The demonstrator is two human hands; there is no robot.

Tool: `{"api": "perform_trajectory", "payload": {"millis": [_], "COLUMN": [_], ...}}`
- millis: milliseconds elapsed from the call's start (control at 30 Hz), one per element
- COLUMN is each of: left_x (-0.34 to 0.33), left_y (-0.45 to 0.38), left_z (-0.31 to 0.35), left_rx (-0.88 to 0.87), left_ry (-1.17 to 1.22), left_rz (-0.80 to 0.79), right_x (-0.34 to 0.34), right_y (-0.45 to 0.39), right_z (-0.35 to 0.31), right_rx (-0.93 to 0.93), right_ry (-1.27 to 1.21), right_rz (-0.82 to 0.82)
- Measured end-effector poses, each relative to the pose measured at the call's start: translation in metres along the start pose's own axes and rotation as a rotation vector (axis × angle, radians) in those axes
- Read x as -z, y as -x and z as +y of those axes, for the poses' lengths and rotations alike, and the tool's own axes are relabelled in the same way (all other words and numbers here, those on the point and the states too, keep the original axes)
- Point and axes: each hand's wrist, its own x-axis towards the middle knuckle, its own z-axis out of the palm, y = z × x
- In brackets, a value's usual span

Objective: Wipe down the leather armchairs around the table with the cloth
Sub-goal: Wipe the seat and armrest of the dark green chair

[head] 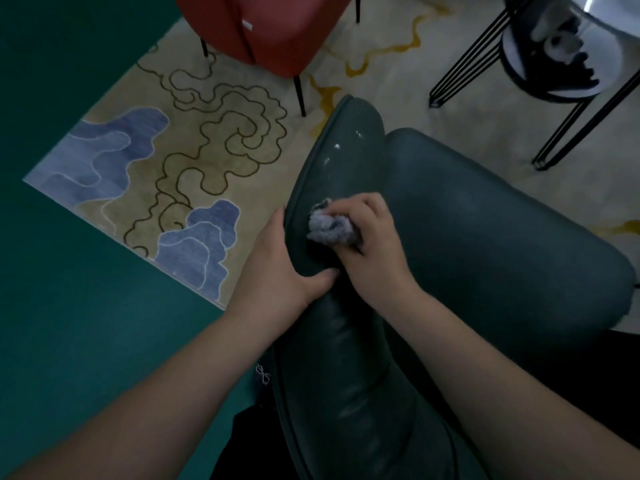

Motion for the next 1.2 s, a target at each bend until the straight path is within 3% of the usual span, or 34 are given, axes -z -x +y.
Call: {"api": "perform_trajectory", "payload": {"millis": [100, 267, 567, 700, 833, 967, 1100, 1200], "left_x": [0.0, 0.0, -0.011, -0.011, -0.013, -0.014, -0.013, -0.014], "left_y": [-0.025, -0.055, -0.096, -0.096, -0.096, -0.096, -0.097, -0.097], "left_z": [0.006, 0.018, 0.029, 0.03, 0.029, 0.029, 0.032, 0.032], "left_rx": [0.011, 0.012, 0.036, 0.035, 0.039, 0.039, 0.046, 0.05], "left_ry": [-0.058, -0.094, -0.128, -0.157, -0.18, -0.199, -0.228, -0.239], "left_rz": [-0.021, -0.025, 0.081, 0.096, 0.1, 0.098, 0.103, 0.104], "right_x": [0.001, 0.01, 0.029, 0.027, 0.026, 0.026, 0.01, 0.007], "right_y": [-0.049, -0.126, -0.041, -0.07, -0.144, -0.141, -0.073, -0.086], "right_z": [0.007, 0.021, 0.03, 0.036, 0.059, 0.062, 0.041, 0.037], "right_rx": [0.018, -0.13, -0.204, -0.121, -0.173, -0.182, -0.057, 0.007], "right_ry": [0.099, 0.111, -0.199, -0.082, -0.02, -0.099, -0.154, -0.105], "right_rz": [0.038, 0.115, -0.009, 0.036, 0.253, 0.221, 0.178, 0.158]}}
